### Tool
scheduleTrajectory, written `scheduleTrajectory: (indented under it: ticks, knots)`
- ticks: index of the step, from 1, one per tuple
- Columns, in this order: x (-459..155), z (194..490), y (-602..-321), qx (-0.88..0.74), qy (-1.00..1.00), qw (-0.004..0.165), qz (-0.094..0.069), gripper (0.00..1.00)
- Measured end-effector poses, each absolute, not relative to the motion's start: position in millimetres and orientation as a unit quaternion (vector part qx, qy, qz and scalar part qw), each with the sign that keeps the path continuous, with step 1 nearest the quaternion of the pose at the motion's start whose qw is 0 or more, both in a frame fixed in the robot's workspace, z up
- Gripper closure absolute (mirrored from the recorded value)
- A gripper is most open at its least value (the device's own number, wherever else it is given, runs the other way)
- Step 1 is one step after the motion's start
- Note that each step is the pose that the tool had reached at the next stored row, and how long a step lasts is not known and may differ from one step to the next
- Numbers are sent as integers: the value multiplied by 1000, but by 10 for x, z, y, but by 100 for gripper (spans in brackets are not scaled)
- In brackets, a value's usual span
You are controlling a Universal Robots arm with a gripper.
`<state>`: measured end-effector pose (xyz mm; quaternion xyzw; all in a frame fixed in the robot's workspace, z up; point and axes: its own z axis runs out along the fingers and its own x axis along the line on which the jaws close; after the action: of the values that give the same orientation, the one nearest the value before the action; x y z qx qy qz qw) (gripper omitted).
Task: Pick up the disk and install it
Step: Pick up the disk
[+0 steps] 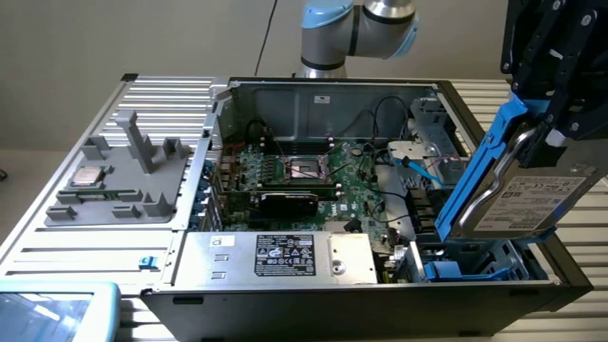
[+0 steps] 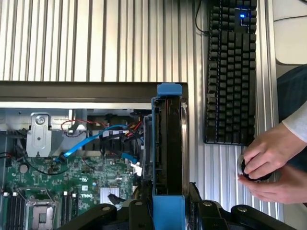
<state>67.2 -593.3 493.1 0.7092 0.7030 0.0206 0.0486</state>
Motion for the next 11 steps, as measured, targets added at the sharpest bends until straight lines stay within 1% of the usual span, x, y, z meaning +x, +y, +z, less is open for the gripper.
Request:
scheduleTrajectory:
  ticks: [7,11]
  knots:
    - [672,4916,-5933,709,703,49,20,63]
    - [672,4847,-5933,709,703,49,20,63]
